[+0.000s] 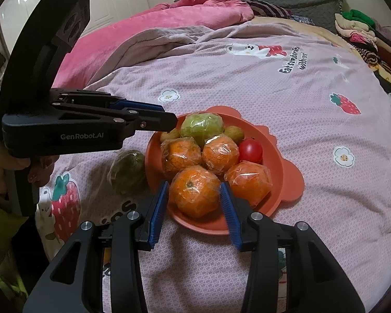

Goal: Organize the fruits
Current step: 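Lower the brown fruit into the plate with left tool while right tool lowers the orange, then open both tools and withdraw them from the plate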

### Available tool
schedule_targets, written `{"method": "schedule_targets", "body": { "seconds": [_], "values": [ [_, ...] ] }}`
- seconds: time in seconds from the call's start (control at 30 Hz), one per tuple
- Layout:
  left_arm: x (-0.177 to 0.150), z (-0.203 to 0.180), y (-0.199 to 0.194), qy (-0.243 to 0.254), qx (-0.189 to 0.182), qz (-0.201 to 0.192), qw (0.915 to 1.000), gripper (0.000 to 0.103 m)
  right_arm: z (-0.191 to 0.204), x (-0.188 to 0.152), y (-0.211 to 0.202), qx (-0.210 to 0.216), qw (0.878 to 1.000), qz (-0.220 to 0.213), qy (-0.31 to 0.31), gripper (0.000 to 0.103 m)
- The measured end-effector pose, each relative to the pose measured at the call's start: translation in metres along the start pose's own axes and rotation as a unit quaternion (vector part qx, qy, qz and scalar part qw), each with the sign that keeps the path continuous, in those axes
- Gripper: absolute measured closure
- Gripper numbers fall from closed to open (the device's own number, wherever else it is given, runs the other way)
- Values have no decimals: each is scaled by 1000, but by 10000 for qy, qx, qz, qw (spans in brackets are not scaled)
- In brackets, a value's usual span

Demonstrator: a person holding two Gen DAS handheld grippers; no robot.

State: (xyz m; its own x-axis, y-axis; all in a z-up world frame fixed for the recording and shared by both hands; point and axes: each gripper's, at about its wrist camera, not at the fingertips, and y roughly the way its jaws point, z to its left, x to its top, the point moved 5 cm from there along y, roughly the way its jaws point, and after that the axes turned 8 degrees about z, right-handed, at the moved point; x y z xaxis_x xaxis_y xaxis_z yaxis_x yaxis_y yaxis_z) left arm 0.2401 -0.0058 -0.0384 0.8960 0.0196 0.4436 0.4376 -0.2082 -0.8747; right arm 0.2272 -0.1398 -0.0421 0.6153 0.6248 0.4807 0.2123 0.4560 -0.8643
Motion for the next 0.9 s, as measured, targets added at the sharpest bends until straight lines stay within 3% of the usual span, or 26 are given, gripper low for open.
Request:
{"method": "schedule_targets", "body": {
  "seconds": [0.17, 0.37, 0.9],
  "values": [
    [0, 0, -1, 1, -10, -13, 10000, 86, -2, 1, -7, 56, 9999, -80, 53, 58],
    [-1, -1, -2, -5, -5, -17, 10000, 78, -1, 0, -12, 45, 9999, -136, 82, 47],
    [-1, -3, -13, -34, 46, -70, 10000, 70, -1, -3, -22, 30, 9997, -221, 123, 37]
  ]
}}
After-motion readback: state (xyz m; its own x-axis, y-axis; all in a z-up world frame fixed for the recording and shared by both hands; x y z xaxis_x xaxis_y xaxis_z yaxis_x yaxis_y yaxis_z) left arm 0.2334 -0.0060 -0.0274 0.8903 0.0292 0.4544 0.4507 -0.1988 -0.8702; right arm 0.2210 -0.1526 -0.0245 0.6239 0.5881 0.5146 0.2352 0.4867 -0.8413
